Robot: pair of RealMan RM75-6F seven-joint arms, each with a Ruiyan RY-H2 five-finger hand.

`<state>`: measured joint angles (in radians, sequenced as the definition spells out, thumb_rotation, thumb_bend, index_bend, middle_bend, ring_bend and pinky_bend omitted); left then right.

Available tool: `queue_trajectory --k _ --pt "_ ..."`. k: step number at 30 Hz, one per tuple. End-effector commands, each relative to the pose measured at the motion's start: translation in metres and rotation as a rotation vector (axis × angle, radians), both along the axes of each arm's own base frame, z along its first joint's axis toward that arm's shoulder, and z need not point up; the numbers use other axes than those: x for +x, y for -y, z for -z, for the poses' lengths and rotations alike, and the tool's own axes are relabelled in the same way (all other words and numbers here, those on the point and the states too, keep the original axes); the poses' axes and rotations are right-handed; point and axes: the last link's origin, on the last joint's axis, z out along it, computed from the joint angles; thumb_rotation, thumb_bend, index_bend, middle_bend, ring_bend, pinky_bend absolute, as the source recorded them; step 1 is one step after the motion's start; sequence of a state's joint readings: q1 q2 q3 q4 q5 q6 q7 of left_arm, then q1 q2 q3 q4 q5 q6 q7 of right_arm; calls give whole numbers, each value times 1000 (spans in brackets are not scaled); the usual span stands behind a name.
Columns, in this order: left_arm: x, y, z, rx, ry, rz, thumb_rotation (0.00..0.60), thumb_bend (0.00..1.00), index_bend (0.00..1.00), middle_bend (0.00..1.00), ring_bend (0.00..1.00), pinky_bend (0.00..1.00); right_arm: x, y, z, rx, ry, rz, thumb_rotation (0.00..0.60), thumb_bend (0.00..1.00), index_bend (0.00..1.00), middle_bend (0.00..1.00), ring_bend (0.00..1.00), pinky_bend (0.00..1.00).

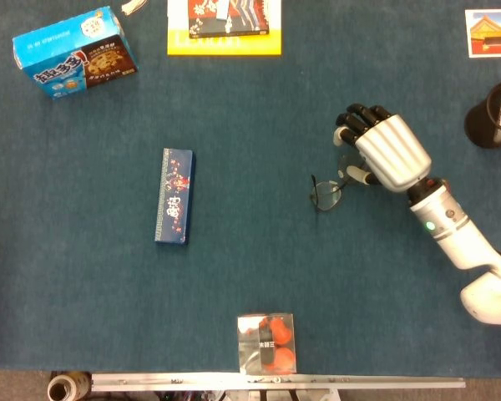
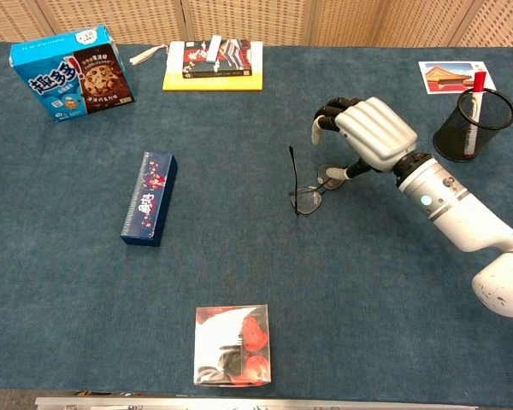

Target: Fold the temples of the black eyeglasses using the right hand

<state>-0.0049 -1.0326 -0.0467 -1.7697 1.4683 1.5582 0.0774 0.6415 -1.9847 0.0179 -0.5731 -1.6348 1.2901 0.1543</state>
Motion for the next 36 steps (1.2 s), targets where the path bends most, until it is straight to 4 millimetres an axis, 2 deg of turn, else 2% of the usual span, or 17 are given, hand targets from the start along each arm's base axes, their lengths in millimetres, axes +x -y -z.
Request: queue_trajectory --k 1,20,28,36 --pt "0 1 0 1 -1 0 600 0 471 382 312 348 -1 0 1 2 -4 7 600 89 468 360 244 384" --pt "0 1 -1 2 2 -3 600 0 471 382 312 348 -5 1 1 1 1 13 600 90 468 360 245 384" --pt "-2 1 -3 12 -3 -8 600 0 471 382 312 348 17 5 -29 -101 54 -89 600 90 468 360 245 384" --pt "-2 0 -3 13 -3 -12 600 0 471 382 312 348 47 2 -62 -176 83 -169 600 91 468 360 245 384"
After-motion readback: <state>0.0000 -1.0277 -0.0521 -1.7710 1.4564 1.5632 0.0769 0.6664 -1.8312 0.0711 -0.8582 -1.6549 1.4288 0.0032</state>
